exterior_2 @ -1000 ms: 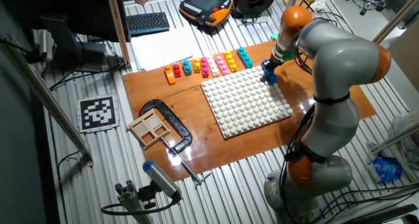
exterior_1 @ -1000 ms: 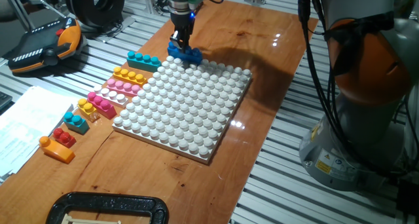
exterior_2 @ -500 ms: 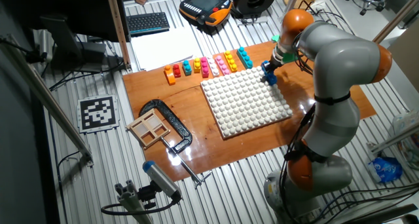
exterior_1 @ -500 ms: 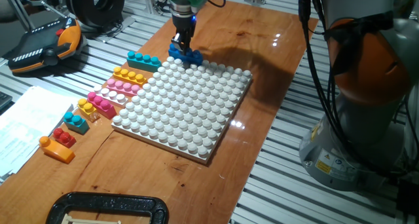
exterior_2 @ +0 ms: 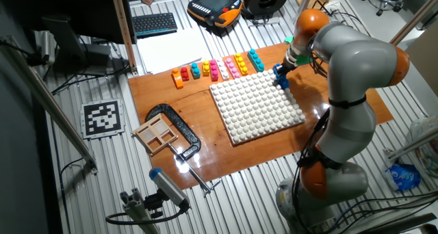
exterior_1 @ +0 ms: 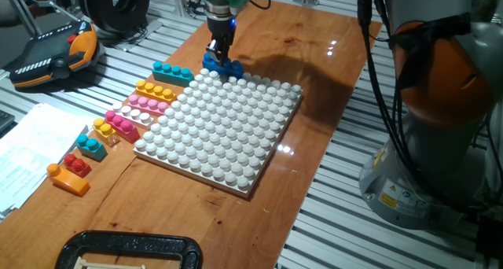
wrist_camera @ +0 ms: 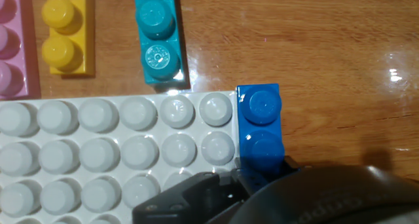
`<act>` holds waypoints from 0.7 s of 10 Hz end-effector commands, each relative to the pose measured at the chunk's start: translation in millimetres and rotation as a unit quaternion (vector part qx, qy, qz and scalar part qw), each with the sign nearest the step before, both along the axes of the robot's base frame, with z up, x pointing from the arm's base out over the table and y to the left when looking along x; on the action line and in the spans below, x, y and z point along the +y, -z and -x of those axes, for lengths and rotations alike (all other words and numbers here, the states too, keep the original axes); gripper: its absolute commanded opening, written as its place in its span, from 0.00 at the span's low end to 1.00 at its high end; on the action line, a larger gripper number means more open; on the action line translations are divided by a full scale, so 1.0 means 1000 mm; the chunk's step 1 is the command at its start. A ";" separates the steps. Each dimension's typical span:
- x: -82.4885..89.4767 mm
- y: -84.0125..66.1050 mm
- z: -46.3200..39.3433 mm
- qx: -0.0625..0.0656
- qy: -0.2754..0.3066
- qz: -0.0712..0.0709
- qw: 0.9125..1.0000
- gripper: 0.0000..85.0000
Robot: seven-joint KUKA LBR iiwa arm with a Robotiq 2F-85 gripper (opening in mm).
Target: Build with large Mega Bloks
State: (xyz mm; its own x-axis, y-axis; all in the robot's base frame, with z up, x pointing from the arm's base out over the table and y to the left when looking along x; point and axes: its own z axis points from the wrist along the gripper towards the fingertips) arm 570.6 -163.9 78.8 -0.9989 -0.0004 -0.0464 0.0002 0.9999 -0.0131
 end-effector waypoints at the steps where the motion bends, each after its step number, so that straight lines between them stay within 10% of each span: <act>1: 0.002 -0.004 -0.0004 -0.002 0.004 0.008 1.000 0.20; 3: 0.005 -0.011 0.0011 -0.003 0.011 0.013 1.000 0.60; 7: 0.009 -0.025 -0.0029 0.004 0.015 0.020 1.000 0.60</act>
State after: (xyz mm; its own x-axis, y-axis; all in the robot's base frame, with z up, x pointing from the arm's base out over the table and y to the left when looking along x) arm 574.8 -154.2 106.1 -0.9990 0.0285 -0.0353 0.0303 0.9981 -0.0538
